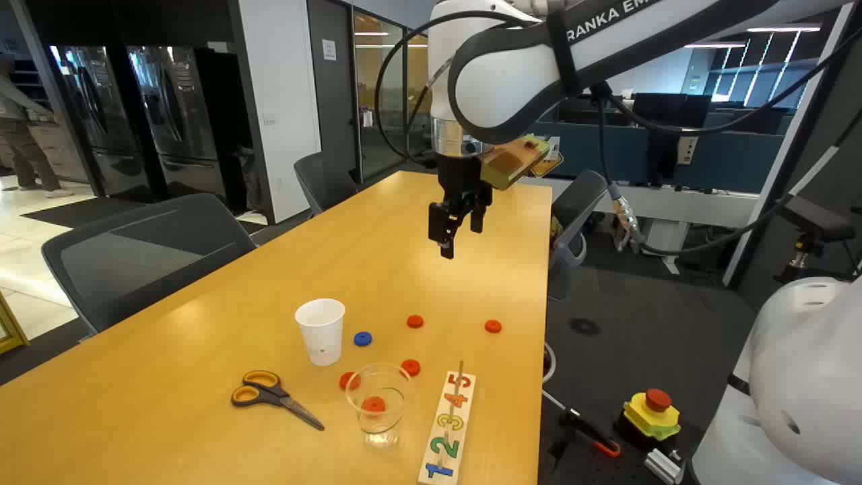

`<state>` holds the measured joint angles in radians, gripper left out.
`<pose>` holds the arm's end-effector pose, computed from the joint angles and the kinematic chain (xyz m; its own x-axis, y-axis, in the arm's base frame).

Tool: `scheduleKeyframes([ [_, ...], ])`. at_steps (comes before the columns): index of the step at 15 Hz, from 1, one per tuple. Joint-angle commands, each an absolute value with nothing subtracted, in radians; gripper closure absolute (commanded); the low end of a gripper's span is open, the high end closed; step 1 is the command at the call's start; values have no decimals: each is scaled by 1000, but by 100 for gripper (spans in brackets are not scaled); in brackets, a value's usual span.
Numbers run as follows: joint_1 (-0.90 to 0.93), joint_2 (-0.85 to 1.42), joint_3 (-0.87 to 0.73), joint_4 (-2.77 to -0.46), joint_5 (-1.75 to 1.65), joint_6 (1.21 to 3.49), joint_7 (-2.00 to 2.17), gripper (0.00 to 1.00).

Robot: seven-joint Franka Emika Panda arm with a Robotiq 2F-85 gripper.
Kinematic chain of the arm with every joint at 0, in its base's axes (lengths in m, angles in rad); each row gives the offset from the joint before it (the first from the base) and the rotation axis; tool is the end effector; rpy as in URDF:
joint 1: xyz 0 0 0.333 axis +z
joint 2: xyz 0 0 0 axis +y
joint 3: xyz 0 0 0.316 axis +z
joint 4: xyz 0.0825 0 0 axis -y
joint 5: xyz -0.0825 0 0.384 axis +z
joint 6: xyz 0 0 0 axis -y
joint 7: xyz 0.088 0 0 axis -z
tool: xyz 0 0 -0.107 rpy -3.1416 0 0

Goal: Put the orange discs in the clear cup and the blue disc in the white cup

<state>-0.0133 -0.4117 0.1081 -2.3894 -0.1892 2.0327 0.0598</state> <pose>0.4277 0.0324 0.4777 0.9921 0.1128 0.0546 0.0989 -0.9723 0.2119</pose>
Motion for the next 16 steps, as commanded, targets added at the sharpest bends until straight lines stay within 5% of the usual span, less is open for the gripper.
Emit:
scheduleKeyframes([
  [1,1,-411,96,-2382,-194,2029,64,0],
  [16,2,-423,87,-2384,-190,2043,50,0],
])
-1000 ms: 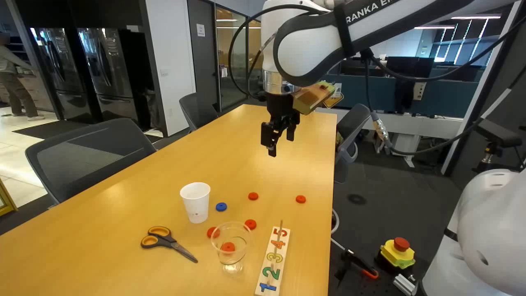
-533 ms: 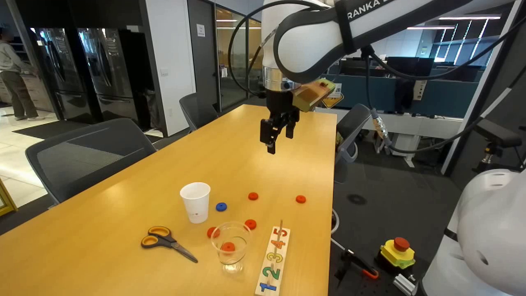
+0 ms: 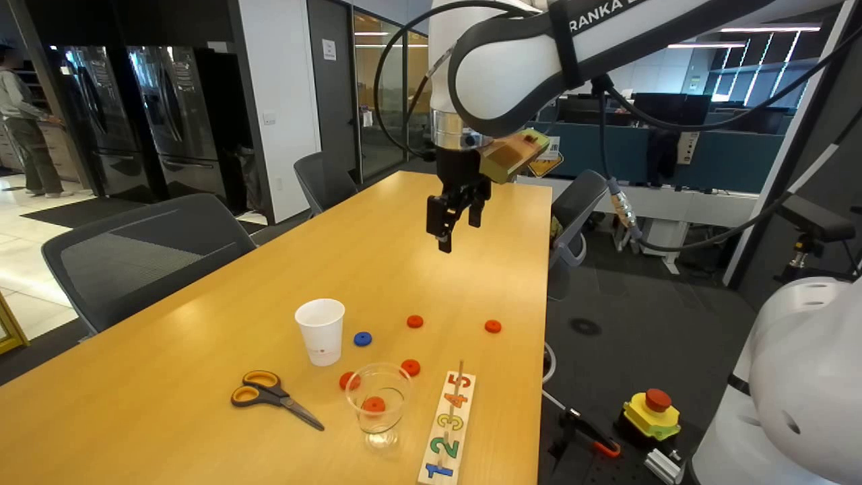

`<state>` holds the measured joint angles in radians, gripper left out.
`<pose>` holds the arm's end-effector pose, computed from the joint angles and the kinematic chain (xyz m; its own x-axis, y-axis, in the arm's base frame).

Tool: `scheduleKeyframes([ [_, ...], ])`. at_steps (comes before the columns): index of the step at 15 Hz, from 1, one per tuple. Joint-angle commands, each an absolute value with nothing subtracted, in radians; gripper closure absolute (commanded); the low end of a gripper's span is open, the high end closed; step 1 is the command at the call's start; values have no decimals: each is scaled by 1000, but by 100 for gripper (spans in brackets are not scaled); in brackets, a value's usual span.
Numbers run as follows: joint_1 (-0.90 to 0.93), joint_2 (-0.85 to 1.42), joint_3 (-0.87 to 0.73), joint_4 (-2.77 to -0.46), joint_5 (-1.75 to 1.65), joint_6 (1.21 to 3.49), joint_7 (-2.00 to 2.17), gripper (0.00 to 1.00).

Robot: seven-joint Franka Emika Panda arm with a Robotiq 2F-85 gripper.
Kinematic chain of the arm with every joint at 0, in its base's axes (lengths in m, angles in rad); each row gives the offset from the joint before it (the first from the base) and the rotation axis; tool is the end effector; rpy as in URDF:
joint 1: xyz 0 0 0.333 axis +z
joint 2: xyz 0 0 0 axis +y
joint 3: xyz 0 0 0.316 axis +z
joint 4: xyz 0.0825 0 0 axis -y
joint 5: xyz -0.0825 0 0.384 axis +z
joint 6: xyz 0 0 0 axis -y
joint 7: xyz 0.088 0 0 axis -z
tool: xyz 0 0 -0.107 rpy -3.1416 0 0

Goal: Put the orange discs in the clear cup and the blue disc in the white cup

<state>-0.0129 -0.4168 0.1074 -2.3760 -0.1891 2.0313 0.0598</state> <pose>0.4291 0.0327 0.4862 0.9910 0.1127 0.0717 0.0953 -0.9725 0.2124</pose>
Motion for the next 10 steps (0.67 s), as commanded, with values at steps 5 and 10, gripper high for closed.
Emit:
scheduleKeyframes([
  [5,-20,-400,-26,-2457,-154,2141,-74,0],
  [10,-59,-291,-164,-2521,-108,2292,-224,0],
])
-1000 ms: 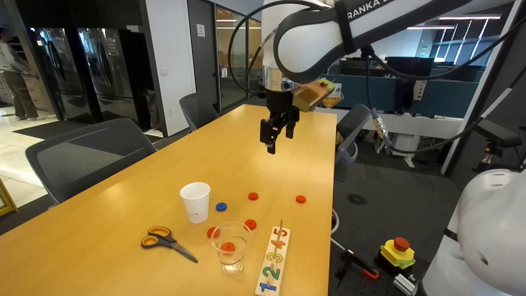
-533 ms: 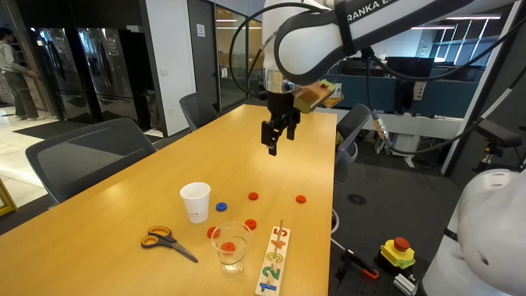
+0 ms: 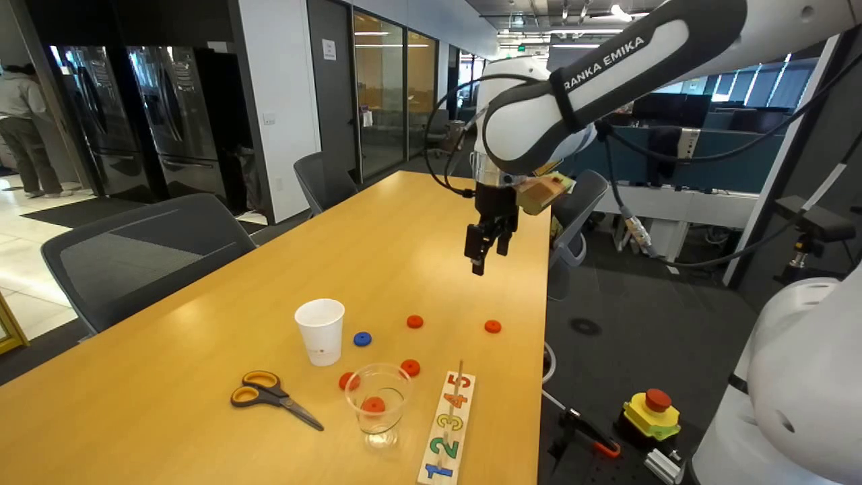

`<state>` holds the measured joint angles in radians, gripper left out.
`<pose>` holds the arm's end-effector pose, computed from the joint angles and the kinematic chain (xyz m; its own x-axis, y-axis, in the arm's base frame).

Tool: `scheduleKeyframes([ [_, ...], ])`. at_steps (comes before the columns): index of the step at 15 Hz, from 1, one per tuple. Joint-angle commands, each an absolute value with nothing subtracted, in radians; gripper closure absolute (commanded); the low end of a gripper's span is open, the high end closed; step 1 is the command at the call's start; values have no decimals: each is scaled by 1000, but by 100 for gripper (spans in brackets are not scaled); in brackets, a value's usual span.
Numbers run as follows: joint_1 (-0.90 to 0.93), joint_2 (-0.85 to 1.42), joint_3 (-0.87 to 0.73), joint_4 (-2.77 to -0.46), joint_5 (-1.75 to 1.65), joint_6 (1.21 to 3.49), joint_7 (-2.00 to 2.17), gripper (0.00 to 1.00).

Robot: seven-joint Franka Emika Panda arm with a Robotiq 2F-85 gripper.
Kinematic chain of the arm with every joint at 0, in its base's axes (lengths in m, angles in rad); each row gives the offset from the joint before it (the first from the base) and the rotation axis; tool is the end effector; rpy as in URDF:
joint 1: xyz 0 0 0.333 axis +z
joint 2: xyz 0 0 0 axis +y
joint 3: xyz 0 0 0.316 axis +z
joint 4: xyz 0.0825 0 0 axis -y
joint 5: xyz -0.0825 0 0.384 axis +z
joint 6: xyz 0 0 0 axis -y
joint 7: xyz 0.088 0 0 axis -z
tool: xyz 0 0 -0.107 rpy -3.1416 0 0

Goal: Put the orange discs in the clear cup and the blue disc in the white cup

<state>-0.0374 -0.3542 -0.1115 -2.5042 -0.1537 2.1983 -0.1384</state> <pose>0.4223 -0.0689 0.4134 0.9960 0.0842 0.0311 0.0809 -0.9922 0.0949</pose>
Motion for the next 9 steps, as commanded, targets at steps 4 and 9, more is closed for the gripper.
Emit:
scheduleKeyframes([
  [4,-78,-185,-206,-2548,-56,2426,-294,0],
  [9,-99,-71,-201,-2569,-26,2593,-310,0],
])
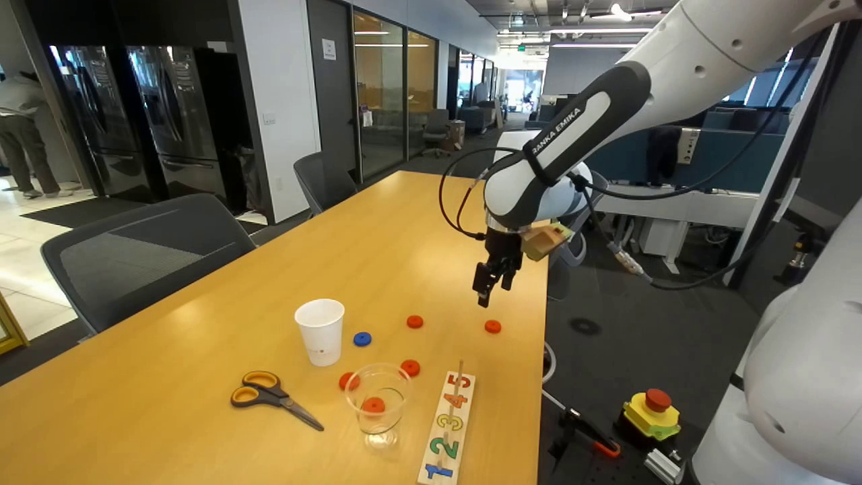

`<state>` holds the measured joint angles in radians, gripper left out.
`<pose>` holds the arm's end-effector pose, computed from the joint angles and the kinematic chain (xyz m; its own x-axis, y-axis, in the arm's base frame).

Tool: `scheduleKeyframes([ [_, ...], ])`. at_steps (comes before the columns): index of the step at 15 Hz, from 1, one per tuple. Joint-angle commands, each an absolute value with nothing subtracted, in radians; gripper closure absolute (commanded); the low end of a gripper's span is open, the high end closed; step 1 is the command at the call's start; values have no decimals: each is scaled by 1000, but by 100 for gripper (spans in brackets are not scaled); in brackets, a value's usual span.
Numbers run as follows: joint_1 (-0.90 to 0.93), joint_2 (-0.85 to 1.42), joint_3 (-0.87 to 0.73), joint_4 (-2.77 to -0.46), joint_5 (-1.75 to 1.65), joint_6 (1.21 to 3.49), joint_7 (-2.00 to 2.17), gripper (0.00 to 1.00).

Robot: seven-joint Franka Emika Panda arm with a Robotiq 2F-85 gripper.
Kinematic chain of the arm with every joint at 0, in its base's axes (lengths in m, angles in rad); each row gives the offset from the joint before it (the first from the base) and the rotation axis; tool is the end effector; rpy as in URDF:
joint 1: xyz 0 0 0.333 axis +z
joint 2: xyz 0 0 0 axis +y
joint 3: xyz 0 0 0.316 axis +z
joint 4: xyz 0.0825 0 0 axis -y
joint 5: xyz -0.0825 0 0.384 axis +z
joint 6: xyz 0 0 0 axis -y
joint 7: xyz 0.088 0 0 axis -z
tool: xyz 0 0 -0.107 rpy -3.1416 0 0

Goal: Put the orange discs in the clear cup and the blue disc in the white cup

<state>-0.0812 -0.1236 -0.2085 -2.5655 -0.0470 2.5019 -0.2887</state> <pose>0.4293 -0.1264 0.3134 0.9978 0.0372 0.0540 0.0361 -0.9991 0.0209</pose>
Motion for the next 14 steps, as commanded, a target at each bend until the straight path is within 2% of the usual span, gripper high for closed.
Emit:
scheduleKeyframes([
  [1,-106,-53,-199,-2576,-39,2625,-298,0],
  [14,-146,17,-193,-2639,-23,2759,-297,0],
])
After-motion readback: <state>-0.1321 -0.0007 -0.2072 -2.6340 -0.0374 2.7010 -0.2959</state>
